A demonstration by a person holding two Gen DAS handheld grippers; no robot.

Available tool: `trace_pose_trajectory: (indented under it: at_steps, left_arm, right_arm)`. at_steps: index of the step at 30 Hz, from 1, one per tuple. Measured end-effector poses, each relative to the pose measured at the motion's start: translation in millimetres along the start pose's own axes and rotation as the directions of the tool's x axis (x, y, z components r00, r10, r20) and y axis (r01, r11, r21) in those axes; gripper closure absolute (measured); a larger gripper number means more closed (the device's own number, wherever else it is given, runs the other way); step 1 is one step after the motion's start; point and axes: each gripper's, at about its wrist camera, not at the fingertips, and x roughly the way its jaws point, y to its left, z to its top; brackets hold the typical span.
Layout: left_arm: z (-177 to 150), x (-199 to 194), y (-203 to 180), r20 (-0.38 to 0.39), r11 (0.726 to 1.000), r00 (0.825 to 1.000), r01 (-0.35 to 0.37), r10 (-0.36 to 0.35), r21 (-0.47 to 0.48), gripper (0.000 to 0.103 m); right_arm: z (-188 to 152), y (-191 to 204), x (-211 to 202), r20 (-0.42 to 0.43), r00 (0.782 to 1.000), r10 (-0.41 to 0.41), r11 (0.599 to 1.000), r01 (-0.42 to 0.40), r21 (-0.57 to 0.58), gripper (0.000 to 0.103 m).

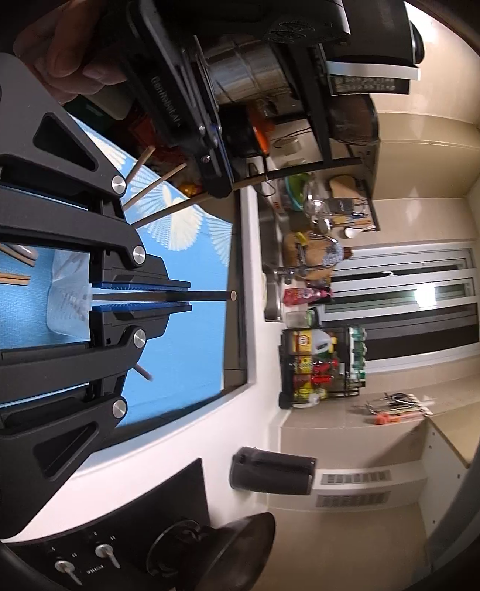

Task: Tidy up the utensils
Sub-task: 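Lower both chopsticks into the container and open both tools, then move the left tool to the silver fork while the right tool grasps a chopstick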

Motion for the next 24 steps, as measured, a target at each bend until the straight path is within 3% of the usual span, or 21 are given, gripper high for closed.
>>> trace_pose_trajectory:
  at_steps: [8,9,10,11,13,24]
  left_arm:
    - [-23,18,-2,-0.068,0.999,0.998,-0.005,0.008,0.039,0.097]
    - [-22,18,0,-0.067,0.999,0.998,-0.010,0.012,0.037,0.095]
    - [-21,15,1,-0.063,0.999,0.998,-0.015,0.017,0.034,0.085]
    - [-19,11,2,-0.053,0.999,0.998,-0.020,0.022,0.031,0.070]
    - [-14,3,1,-0.030,0.999,0.999,-0.030,0.031,0.028,0.061]
    - [9,-91,-9,0.139,0.996,0.987,-0.088,0.083,0.029,0.055]
  right_arm:
    - [-21,4,18,-0.067,0.998,0.016,1.000,-0.017,-0.016,0.095]
    - [-21,4,18,-0.069,0.998,0.010,1.000,-0.012,-0.018,0.092]
    - [-20,4,17,-0.070,0.998,0.006,1.000,-0.007,-0.017,0.085]
    - [-19,3,15,-0.069,0.998,0.002,1.000,-0.002,-0.014,0.081]
    - [-15,1,9,-0.060,0.998,-0.013,1.000,0.013,-0.011,0.073]
    - [14,9,-72,0.085,0.988,-0.126,0.991,0.129,-0.035,0.070]
